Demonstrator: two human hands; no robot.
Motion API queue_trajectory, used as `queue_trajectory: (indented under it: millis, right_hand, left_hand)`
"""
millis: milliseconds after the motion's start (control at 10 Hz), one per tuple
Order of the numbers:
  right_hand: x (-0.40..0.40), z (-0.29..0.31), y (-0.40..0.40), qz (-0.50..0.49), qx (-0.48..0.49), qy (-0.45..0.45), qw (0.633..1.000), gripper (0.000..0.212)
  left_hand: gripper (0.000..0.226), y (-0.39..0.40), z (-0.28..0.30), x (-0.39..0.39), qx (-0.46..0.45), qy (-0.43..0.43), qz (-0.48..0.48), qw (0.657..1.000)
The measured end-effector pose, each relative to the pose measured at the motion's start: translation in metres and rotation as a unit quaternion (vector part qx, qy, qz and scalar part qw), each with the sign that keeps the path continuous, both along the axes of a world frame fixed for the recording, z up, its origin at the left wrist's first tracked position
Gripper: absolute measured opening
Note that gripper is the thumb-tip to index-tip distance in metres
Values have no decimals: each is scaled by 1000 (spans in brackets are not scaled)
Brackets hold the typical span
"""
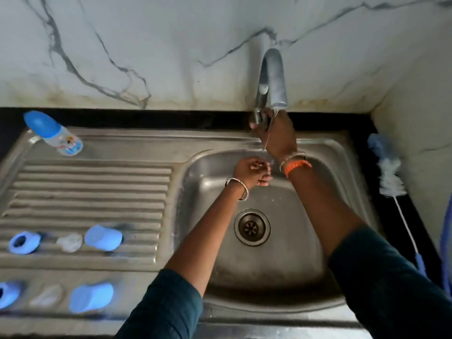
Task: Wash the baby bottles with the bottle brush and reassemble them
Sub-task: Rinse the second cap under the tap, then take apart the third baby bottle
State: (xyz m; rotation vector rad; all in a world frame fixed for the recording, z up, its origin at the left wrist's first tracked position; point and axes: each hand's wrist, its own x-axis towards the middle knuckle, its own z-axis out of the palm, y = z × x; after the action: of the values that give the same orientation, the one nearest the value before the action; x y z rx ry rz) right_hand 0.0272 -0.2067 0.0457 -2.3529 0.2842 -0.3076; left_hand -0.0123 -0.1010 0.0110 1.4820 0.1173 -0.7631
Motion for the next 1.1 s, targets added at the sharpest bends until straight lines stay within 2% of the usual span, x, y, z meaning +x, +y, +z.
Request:
queue_trajectory:
  millis: [100,200,300,400,500,600,700,800,900,1000,1100]
  right_hand:
    - [23,9,8,-24,-28,-2,999,36]
    - [22,11,4,-60,-35,-78,995,24]
    - [12,21,-1,-67,39,-45,996,28]
    - [-6,24,0,-57,116,-14,991,21]
    - [-36,31,7,-77,101,-18,992,21]
    - [-79,44,22,-109,108,-102,983,27]
    - [-122,17,38,-61,0,-34,998,39]
    - [-160,-10,49,76,-115,337,931,48]
    - [-178,-2,65,-33,-75,155,985,55]
    - [-191,7,76,-76,-113,2,991,71]
    - [-200,-16,81,51,-48,394,916,49]
  left_hand:
    - [20,4,-7,3,11,-48,39,998]
    - [19,4,-10,1,6,-56,53,997]
    - [19,1,0,-2,-21,-51,71,996]
    - [20,4,11,-7,-26,-59,101,993]
    - [24,9,30,-13,-34,-128,114,985]
    - [28,18,51,-25,-39,-186,181,965]
    - [19,34,31,-45,140,-263,117,947]
    - [28,50,4,-80,311,-285,-85,903]
    - [41,56,25,-103,182,-494,214,823]
    - [53,72,42,-113,226,-557,278,749]
    - [47,99,32,-124,402,-265,-218,849]
